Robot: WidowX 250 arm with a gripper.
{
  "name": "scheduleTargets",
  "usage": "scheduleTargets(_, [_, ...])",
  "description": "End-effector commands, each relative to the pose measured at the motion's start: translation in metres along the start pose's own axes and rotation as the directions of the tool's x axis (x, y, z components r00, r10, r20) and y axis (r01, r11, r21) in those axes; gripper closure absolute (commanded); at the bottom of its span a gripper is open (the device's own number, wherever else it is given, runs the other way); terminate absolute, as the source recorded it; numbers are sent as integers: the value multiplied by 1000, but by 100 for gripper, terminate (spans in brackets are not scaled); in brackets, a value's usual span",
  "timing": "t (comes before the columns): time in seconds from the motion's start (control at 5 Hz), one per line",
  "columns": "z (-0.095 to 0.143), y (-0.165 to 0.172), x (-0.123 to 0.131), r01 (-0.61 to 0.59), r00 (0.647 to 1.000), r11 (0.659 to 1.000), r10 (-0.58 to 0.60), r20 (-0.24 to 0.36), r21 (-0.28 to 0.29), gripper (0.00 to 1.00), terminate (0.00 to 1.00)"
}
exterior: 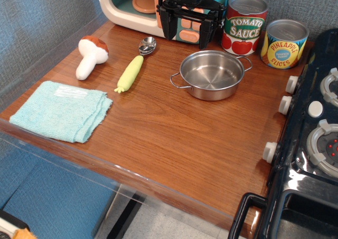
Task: Move the towel to the front left corner of the table
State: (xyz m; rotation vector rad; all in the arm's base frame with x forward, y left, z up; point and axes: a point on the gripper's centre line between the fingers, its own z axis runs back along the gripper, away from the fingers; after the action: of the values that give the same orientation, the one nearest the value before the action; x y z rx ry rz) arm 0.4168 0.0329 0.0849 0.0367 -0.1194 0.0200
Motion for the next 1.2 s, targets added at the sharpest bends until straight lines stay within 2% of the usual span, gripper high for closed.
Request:
scheduleTargets(0.0, [0, 0, 0, 0, 1000, 1000, 0, 0, 0, 0, 0])
scheduleTargets(0.2, [4, 3, -5, -16, 1000, 1000, 16, 10, 0, 0, 0])
scheduleTargets(0.4, [19, 14, -18, -47, 998, 999, 47, 50, -7, 0, 0])
scheduleTargets(0.6, [28, 29, -40, -54, 996, 998, 53, 68, 10, 0, 0])
scheduleTargets(0.8, [17, 50, -69, -16, 998, 1000, 15, 62, 10, 0, 0])
scheduleTargets(1.0, [0, 76, -101, -41, 999, 999, 40, 27, 32, 0, 0])
